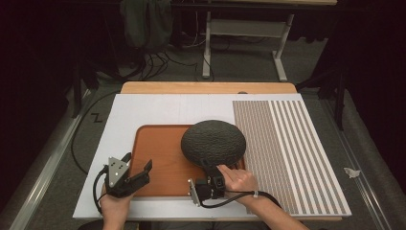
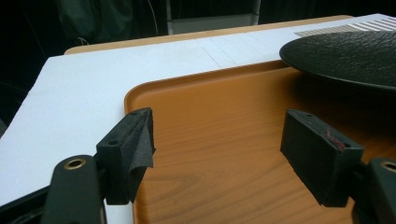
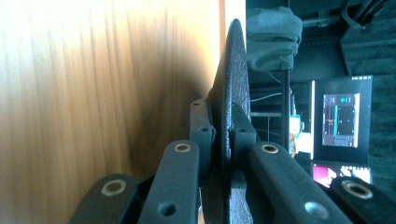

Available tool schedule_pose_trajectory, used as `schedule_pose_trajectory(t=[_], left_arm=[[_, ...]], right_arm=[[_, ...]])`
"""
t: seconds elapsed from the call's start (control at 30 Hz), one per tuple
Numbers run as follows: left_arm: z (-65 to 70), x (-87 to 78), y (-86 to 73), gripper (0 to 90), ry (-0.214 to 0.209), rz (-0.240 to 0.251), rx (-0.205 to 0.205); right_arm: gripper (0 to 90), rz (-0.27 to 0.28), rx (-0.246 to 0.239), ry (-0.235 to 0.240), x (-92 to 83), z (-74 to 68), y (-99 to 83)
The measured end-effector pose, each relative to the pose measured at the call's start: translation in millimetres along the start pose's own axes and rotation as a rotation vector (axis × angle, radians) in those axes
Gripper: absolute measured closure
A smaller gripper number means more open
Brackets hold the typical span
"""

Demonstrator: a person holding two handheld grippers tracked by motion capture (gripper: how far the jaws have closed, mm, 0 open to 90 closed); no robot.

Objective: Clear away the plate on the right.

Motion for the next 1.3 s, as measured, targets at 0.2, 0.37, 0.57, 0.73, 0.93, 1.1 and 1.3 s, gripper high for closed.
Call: schedule_pose_trajectory(t=[0.2, 0.37, 0.57, 0.73, 0.93, 1.1, 1.3], left_arm=[[-1.1, -0.3, 0.0, 26.3, 0.003, 0.001, -0.001], [-0.8, -0.1, -0.1, 26.3, 0.003, -0.001, 0.002], [-1.0, -0.2, -0.2, 26.3, 0.004, 0.0, 0.001], [-1.2, -0.3, -0.2, 26.3, 0.004, 0.0, 0.001], [-1.3, -0.3, -0.3, 26.3, 0.003, 0.0, 0.003], [-1.4, -0.2, -0.4, 26.3, 0.003, -0.002, 0.003], [-1.7, -0.5, -0.3, 26.3, 0.004, -0.001, 0.002]], right_arm=[[86.5, 0.021, -0.017, 0.002, 2.5, -1.7, 8.3], [86.3, 0.032, -0.023, 0.01, 4.8, -4.0, 14.3], [86.4, 0.049, -0.044, 0.016, 8.2, -6.9, 21.8], [86.4, 0.063, -0.057, 0.017, 10.5, -9.2, 28.2], [86.3, 0.077, -0.062, 0.03, 15.4, -11.3, 34.4], [86.2, 0.082, -0.079, 0.038, 18.6, -15.4, 38.7], [86.1, 0.092, -0.081, 0.045, 22.0, -17.8, 42.6]])
Point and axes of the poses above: each handheld gripper's, and its own axes: x roughly forward along the jaws, y roughly out of its top, z roughly to its right, the point moved 1 cm from there along x, roughly forward along the jaws, and after that the axes turned 10 degrees about y, right-handed, at the moved point
